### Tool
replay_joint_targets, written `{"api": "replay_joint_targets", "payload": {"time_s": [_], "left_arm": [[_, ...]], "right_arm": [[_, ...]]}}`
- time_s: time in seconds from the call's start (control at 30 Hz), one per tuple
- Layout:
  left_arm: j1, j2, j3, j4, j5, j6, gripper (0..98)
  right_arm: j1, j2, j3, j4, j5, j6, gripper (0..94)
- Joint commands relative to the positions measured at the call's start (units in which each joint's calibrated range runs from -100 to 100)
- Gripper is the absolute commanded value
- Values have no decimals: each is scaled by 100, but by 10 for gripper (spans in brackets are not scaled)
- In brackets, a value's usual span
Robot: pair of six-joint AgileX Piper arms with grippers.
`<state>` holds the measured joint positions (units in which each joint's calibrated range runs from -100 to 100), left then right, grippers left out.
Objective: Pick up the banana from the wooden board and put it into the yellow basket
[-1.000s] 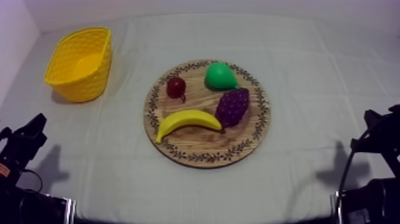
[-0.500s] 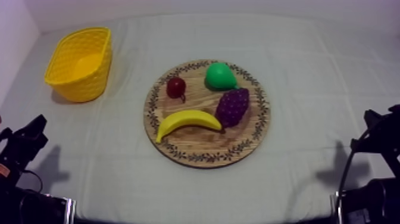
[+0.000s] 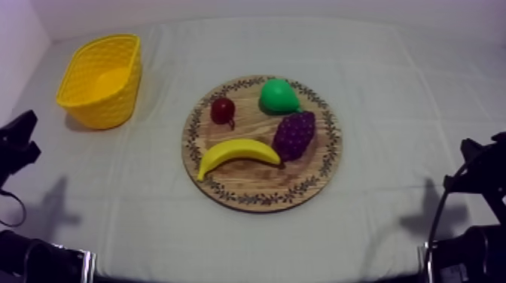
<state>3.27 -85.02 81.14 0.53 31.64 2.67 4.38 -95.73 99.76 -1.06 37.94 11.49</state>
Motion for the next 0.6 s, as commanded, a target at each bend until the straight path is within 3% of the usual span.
{"api": "replay_joint_targets", "payload": {"time_s": [0.0, 0.27, 0.57], "left_arm": [[145, 595, -789, 1, -56, -184, 1], [794, 2134, -2551, -6, 14, -725, 1], [1563, 3757, -4675, -217, 910, -1103, 1]], "right_arm": [[-1, -2, 2, 1, 5, 2, 3], [-1, -2, 2, 1, 5, 2, 3], [-1, -2, 2, 1, 5, 2, 3]]}}
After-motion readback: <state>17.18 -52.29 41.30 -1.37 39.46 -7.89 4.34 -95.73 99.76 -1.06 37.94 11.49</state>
